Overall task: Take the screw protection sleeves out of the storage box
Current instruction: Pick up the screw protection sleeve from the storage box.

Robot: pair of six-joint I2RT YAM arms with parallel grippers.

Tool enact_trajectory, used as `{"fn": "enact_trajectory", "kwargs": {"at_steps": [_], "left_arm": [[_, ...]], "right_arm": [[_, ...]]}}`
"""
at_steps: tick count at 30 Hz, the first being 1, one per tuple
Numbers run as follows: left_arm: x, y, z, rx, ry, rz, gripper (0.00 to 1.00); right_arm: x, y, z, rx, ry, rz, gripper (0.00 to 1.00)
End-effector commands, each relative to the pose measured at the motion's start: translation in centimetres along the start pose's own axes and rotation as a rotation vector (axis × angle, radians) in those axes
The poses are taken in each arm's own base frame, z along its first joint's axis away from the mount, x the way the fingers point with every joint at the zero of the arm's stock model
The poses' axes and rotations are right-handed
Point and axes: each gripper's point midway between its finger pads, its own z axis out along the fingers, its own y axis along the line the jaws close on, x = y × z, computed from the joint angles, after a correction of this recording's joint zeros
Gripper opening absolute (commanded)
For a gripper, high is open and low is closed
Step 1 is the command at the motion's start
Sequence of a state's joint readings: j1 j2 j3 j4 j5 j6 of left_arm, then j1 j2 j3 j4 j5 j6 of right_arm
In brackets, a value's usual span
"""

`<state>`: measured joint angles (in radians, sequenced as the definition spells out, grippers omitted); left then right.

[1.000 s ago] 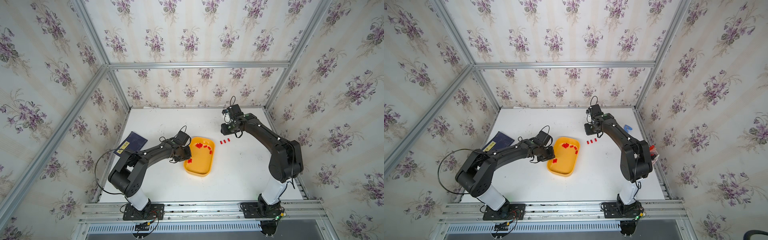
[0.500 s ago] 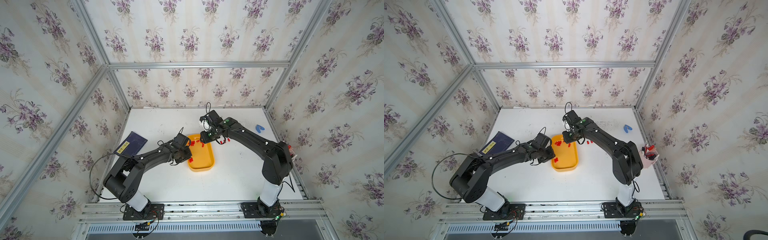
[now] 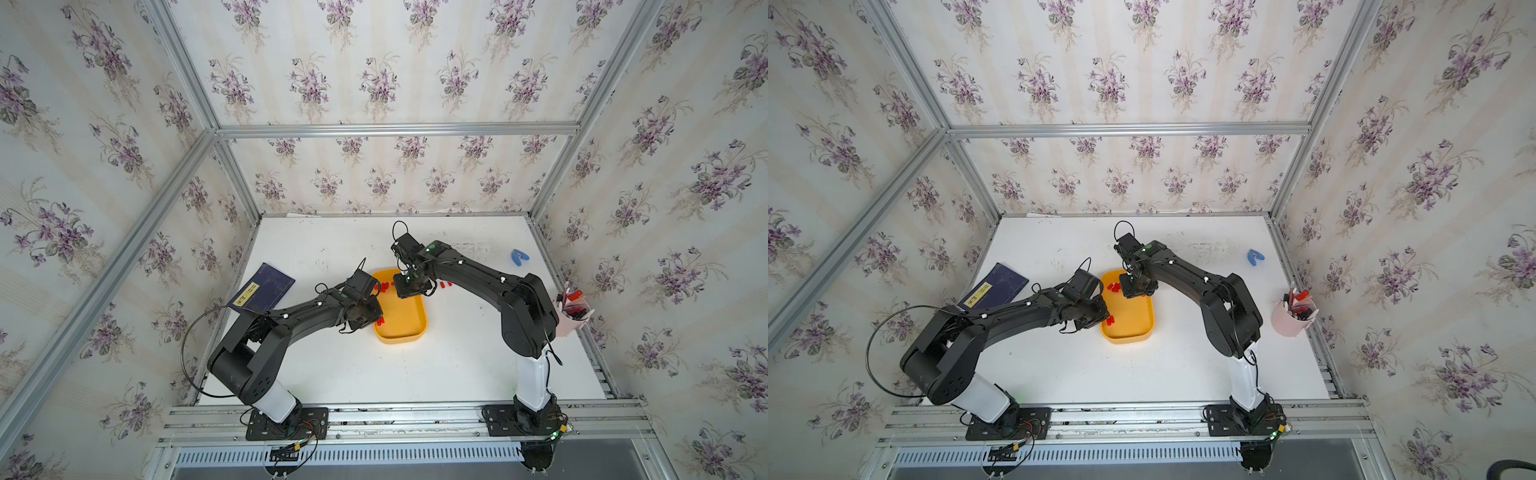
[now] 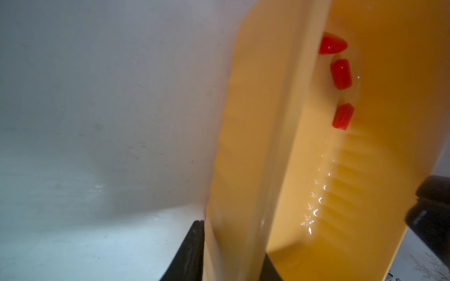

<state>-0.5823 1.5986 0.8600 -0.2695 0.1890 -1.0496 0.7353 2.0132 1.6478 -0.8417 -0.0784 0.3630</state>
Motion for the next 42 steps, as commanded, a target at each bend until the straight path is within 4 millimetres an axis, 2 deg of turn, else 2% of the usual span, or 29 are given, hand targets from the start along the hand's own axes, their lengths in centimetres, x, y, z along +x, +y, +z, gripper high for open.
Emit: {"fn": "enact_trajectory", "kwargs": {"at_steps": [1, 7, 20, 35, 42], "left_arm": [[-0.4, -0.2, -0.1, 0.009, -0.019, 0.002, 0.30], [-0.4, 0.0, -0.3, 0.009, -0.026, -0.002, 0.30], [-0.3, 0.3, -0.2, 0.000, -0.027, 0.003, 0.30], [-0.3, 0.4, -0.1, -0.004, -0.027, 0.011, 0.29], [-0.3, 0.5, -0.1, -0.008, -0.029, 0.010, 0.29]], "right_arm": [[-0.1, -0.8, 0.7, 0.058, -0.003, 0.078, 0.38], [-0.3, -2.1, 2.1, 0.142, 0.005, 0.112, 0.39], [-0.4, -4.4, 4.6, 0.293, 0.040, 0.070, 0.39], [-0.9, -6.5, 5.2, 0.422, 0.033, 0.037, 0.36], [-0.6, -7.0, 5.7, 0.445, 0.043, 0.030, 0.30]]}}
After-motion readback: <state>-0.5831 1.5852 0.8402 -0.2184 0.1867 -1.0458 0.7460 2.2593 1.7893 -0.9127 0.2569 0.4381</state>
